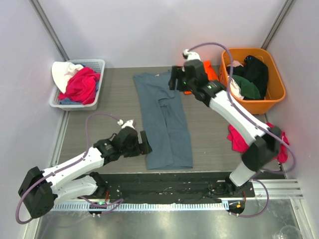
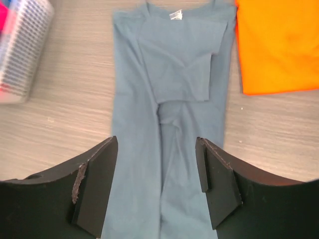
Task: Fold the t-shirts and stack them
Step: Fold the tshirt
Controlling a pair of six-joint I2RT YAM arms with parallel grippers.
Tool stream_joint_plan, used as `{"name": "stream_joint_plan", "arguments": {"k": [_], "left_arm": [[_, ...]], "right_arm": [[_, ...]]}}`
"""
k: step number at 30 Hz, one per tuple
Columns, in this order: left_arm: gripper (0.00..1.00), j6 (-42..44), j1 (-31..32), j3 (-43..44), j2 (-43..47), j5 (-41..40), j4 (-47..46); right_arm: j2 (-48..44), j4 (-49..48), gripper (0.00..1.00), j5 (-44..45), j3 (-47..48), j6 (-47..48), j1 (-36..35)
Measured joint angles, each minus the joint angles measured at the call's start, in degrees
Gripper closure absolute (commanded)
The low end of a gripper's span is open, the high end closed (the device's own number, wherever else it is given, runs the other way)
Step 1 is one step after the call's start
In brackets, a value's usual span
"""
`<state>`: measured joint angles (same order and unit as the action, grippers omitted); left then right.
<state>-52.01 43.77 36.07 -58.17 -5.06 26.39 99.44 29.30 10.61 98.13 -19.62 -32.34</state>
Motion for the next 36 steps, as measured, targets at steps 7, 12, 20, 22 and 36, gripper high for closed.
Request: {"name": "stream_joint_plan", "arguments": {"k": [7, 12, 20, 22, 36], "left_arm": [[0.11, -7.39, 6.82, -9.49, 2.43, -3.82, -4.61], [0.12, -9.44, 7.87, -10.82, 1.49, -5.11, -8.35], [0.26, -12.92, 13.40, -10.78, -6.38, -6.27, -15.63], [0.35, -13.86, 15.15, -10.45, -7.76, -6.75, -16.65], [0.79, -16.90, 17.31, -10.27, -0.46, -8.98, -10.05]], "right_arm": [[-20.39, -2.75, 0.28, 0.11, -30.45, -6.25, -0.02], [-25.57, 1.70, 0.28, -0.20, -43.08, -9.07, -0.07], [-37.44, 3.96, 0.28, 0.13, -49.59, -11.58, -0.07], [-38.32, 4.33, 0.28, 0.22, -50.66, -12.15, -0.07], [-38.49, 5.84, 0.28, 0.17, -53.13, -14.40, -0.07]]}}
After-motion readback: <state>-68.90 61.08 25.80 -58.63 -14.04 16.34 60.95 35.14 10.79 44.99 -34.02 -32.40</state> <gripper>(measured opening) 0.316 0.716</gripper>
